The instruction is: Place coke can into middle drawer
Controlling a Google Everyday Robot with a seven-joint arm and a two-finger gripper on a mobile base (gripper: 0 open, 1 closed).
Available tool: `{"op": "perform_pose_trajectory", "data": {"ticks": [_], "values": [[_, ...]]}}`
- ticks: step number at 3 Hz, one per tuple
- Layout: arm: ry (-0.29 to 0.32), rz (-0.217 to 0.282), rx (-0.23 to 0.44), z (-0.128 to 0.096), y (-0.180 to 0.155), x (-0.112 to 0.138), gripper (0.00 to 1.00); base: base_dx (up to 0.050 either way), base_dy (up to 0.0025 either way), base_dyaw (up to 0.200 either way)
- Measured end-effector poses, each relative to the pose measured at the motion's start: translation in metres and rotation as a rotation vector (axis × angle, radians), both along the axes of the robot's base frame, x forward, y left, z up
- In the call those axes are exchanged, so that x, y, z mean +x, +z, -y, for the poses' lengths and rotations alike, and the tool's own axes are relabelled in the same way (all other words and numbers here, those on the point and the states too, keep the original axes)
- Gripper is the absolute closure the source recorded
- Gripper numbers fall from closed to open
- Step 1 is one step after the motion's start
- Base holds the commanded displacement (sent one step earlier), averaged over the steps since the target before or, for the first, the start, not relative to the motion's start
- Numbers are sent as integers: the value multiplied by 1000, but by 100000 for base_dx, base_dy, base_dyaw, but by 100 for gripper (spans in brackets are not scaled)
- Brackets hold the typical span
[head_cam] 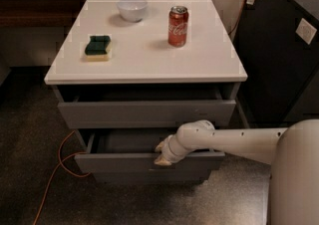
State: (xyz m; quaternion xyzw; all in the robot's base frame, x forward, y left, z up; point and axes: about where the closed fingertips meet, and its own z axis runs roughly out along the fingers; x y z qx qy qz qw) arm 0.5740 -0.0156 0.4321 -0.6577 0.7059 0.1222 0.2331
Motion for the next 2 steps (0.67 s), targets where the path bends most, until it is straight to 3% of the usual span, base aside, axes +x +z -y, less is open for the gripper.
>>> {"op": "perform_pose_trajectory", "data": {"ticks": [1,2], "values": [[30,-18,8,-6,-2,-23,100,0,0,0],[32,-19,8,-7,-2,-24,100,0,0,0]]}}
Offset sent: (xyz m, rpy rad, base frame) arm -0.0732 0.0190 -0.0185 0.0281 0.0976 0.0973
